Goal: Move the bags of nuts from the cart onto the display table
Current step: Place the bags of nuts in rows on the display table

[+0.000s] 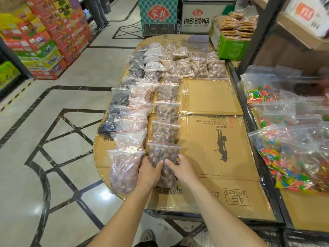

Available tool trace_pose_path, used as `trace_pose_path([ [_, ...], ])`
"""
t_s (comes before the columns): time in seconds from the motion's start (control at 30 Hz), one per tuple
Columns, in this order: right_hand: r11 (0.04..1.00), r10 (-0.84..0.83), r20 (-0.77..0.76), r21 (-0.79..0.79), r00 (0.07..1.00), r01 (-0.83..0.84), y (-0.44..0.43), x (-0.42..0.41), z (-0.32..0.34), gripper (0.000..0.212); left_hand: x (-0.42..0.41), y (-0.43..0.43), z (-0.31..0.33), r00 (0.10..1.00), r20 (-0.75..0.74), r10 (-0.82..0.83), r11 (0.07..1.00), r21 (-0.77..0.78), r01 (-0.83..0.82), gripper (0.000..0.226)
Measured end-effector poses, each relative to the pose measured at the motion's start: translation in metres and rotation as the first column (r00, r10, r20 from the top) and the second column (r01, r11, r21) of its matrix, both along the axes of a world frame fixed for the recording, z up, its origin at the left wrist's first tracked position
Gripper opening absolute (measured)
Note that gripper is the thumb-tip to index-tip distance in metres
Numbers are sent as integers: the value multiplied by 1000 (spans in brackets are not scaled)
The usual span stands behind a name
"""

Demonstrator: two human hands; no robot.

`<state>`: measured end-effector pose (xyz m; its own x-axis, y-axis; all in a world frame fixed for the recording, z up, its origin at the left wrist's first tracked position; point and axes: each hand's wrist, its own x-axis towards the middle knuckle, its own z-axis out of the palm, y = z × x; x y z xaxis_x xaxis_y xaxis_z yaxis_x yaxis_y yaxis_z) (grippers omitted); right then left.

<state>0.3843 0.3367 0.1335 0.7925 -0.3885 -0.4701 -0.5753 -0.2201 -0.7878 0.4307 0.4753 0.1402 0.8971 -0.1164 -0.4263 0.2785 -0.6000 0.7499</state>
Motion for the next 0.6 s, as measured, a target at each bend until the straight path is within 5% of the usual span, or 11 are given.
trace_pose_path([
  [0.13,996,46,-47,-76,998,-49,-6,-2,9,36,-5,-5,10,998,-7,-58,995,80,59,63],
  [0.27,957,113,-131,-252,985,-143,-17,-6,21,75,-6,-12,24,982,-10,-190,954,234,187,66],
  [0.6,664,201,-273,-668,941,-336,-71,-45,73,60,-28,-59,75,837,92,-539,687,624,373,61],
])
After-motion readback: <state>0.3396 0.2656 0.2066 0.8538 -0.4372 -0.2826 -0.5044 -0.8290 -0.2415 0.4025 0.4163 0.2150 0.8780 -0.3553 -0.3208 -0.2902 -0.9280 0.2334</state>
